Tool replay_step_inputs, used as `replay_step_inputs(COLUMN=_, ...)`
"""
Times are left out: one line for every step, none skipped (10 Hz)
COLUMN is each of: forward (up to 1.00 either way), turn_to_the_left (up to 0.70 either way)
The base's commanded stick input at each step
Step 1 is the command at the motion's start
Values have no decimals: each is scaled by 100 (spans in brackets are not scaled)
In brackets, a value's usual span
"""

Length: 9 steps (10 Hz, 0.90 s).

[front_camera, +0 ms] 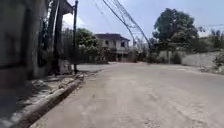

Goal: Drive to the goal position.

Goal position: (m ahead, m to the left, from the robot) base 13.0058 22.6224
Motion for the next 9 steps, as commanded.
replay_step_inputs(forward=100, turn_to_the_left=-37)
replay_step_inputs(forward=100, turn_to_the_left=-31)
replay_step_inputs(forward=100, turn_to_the_left=-3)
replay_step_inputs(forward=100, turn_to_the_left=0)
replay_step_inputs(forward=100, turn_to_the_left=0)
replay_step_inputs(forward=100, turn_to_the_left=0)
replay_step_inputs(forward=100, turn_to_the_left=0)
replay_step_inputs(forward=100, turn_to_the_left=0)
replay_step_inputs(forward=100, turn_to_the_left=0)
